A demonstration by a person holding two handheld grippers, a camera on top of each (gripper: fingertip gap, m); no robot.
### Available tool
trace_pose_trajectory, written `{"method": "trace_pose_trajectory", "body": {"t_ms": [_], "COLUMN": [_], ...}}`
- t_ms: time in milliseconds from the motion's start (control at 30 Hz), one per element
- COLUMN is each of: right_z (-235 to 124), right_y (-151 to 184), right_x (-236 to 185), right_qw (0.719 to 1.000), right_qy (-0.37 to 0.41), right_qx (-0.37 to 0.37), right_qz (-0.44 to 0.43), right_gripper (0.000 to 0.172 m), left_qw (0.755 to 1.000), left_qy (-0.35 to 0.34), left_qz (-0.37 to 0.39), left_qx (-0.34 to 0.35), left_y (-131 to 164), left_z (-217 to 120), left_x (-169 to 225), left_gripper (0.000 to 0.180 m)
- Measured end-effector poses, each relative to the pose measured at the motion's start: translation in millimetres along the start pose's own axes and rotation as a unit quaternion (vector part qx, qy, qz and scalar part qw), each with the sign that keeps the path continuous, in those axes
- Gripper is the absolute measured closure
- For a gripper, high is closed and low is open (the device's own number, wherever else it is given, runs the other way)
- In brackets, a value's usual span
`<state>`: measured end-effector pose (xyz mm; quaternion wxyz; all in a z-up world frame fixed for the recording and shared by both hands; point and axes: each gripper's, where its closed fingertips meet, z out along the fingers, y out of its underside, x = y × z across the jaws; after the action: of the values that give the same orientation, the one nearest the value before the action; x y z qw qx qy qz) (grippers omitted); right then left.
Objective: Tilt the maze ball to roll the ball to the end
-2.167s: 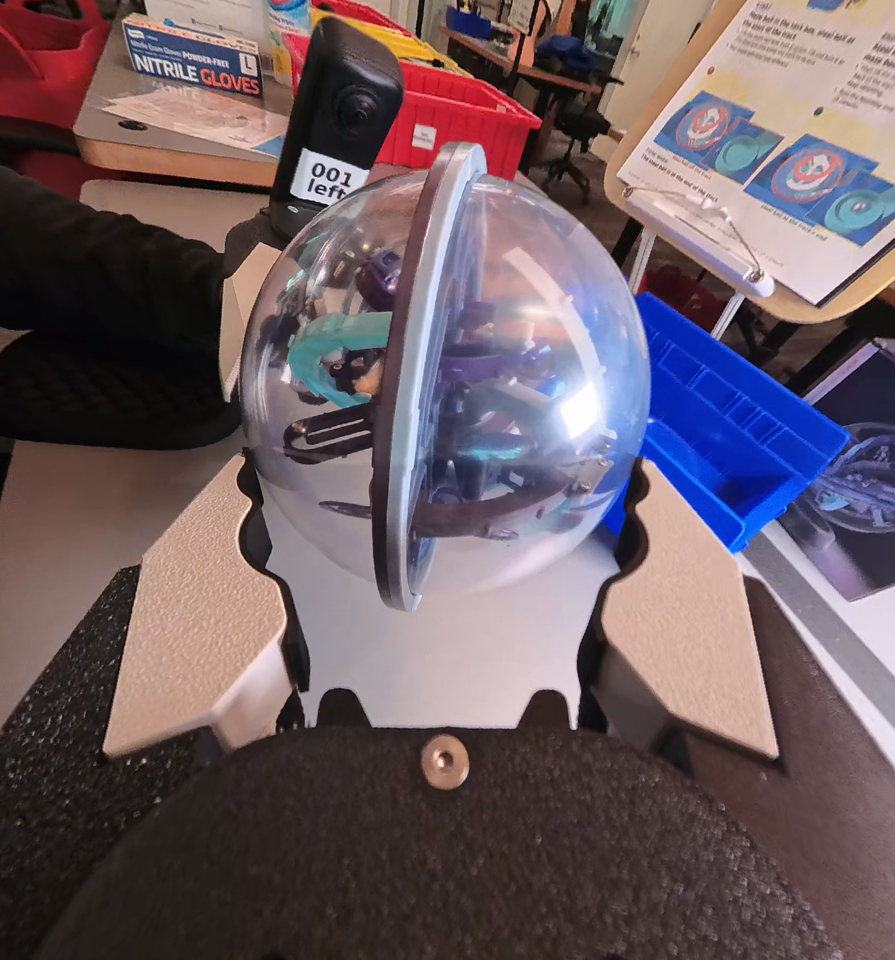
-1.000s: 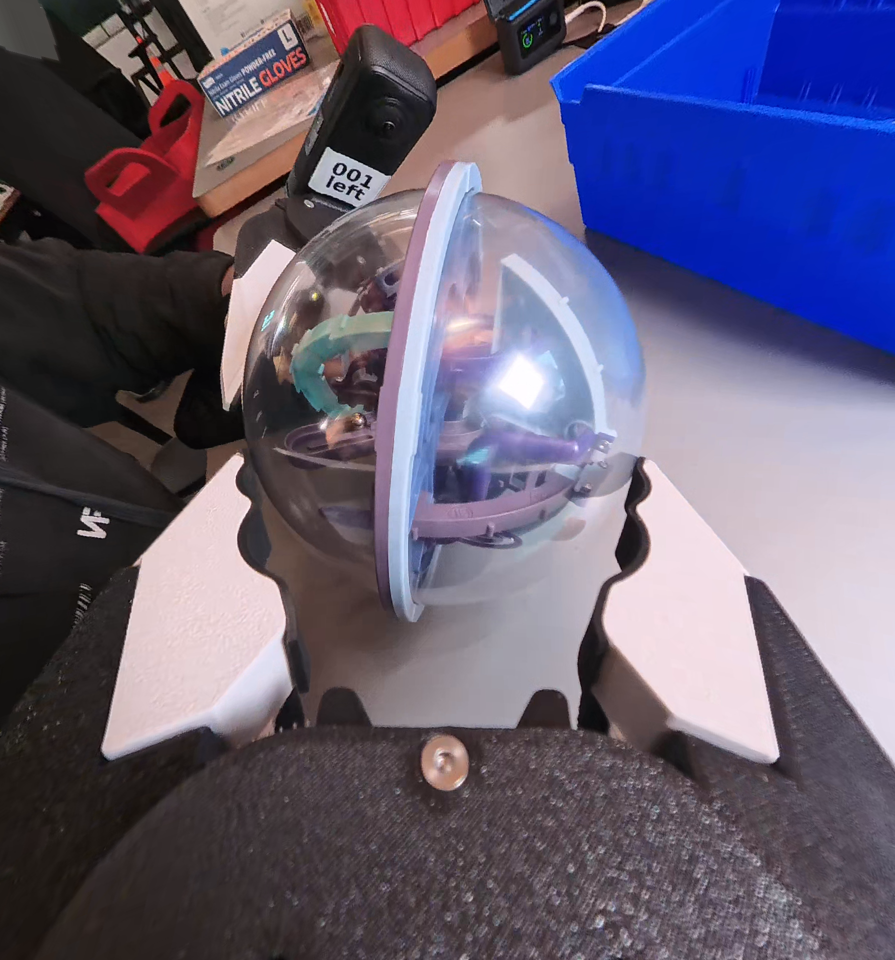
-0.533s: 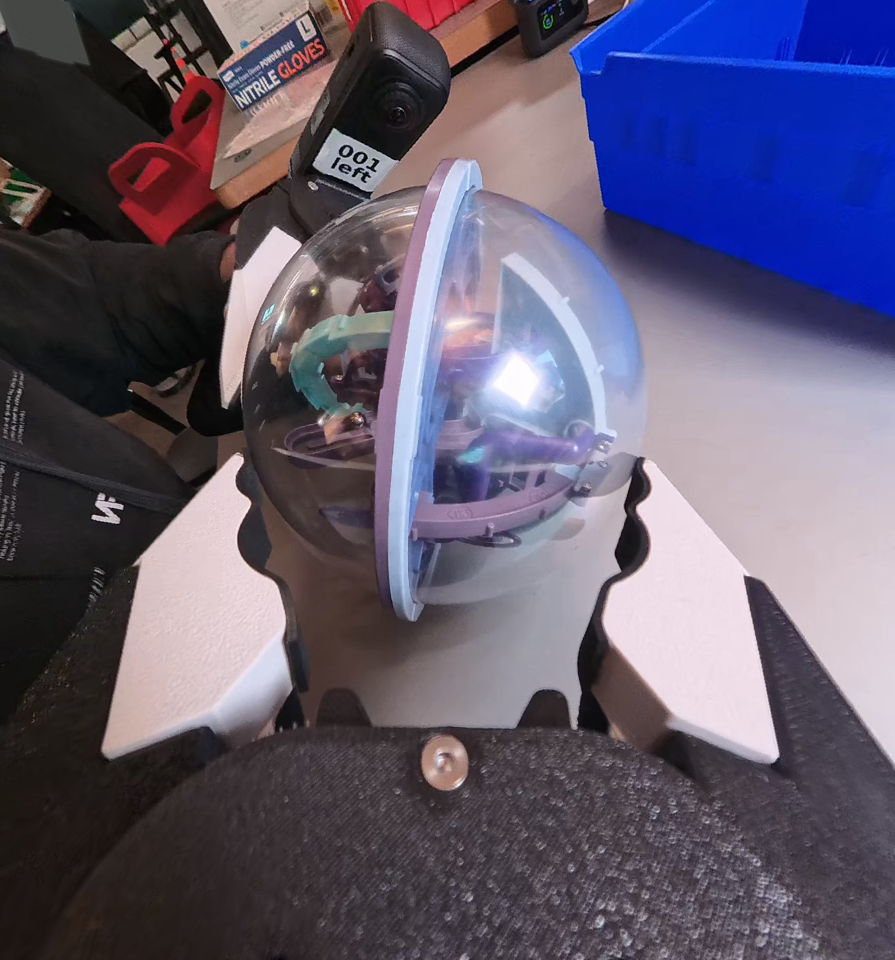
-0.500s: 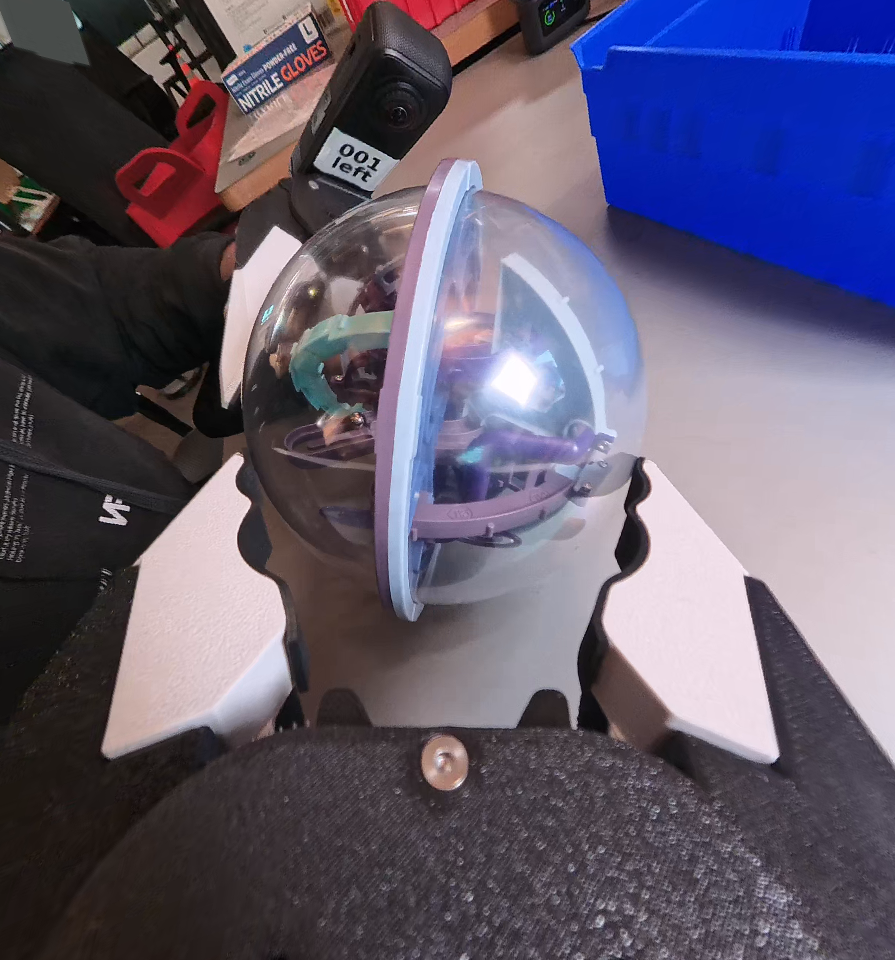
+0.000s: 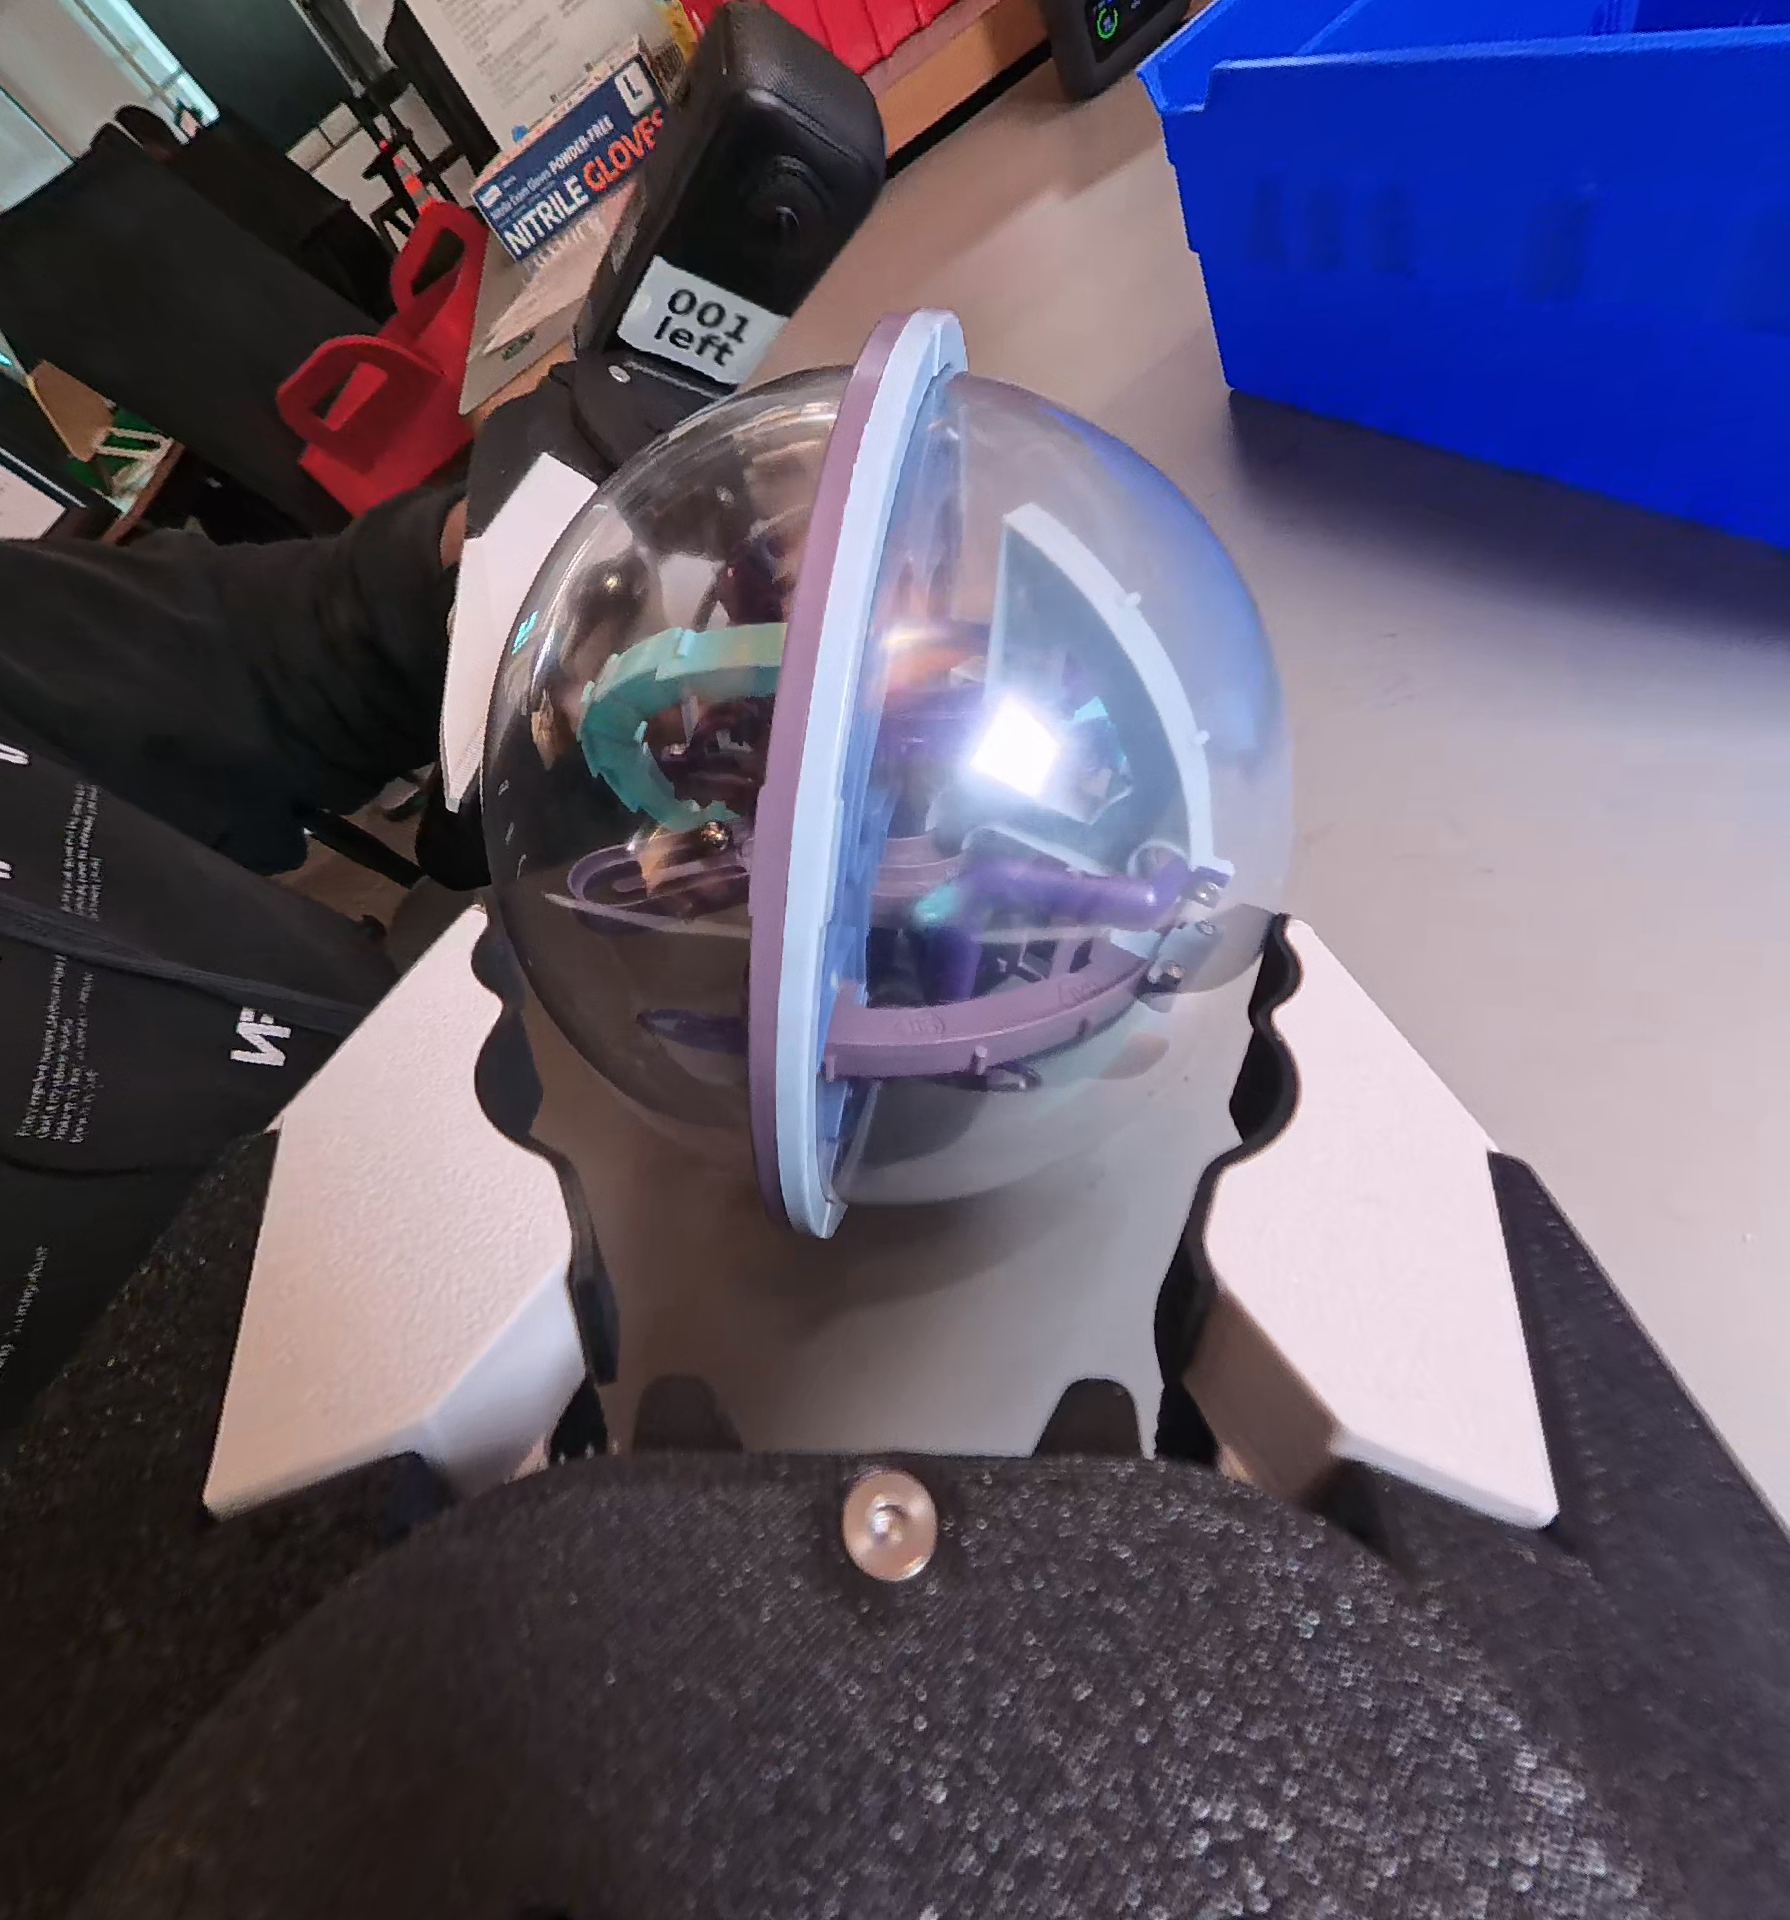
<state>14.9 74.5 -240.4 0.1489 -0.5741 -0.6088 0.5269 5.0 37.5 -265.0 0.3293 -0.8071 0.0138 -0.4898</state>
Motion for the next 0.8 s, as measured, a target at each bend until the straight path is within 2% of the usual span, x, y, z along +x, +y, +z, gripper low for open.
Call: {"method": "trace_pose_trajectory", "body": {"t_ms": [33, 333, 567, 667, 800], "right_z": [0, 2, 3, 4, 5], "right_y": [1, 10, 9, 8, 6], "right_x": [0, 5, 4, 4, 3], "right_qw": [1.0, 0.999, 0.996, 0.995, 0.993], "right_qy": [0.002, -0.007, -0.031, -0.04, -0.048], "right_qx": [-0.002, 0.001, -0.002, -0.003, -0.014], "right_qz": [-0.003, -0.044, -0.082, -0.09, -0.105], "right_gripper": [0.036, 0.038, 0.039, 0.039, 0.04], "left_qw": [1.0, 0.982, 0.974, 0.967, 0.957], "left_qy": [-0.006, -0.075, -0.039, -0.023, -0.007], "left_qz": [0.011, 0.162, 0.203, 0.23, 0.277], "left_qx": [0.006, 0.056, 0.091, 0.104, 0.087], "left_y": [-2, -20, -32, -45, -58], "left_z": [-1, -5, -18, -27, -26], "left_x": [-1, -5, 7, 14, 21], "left_gripper": [0.03, 0.029, 0.032, 0.032, 0.029]}}
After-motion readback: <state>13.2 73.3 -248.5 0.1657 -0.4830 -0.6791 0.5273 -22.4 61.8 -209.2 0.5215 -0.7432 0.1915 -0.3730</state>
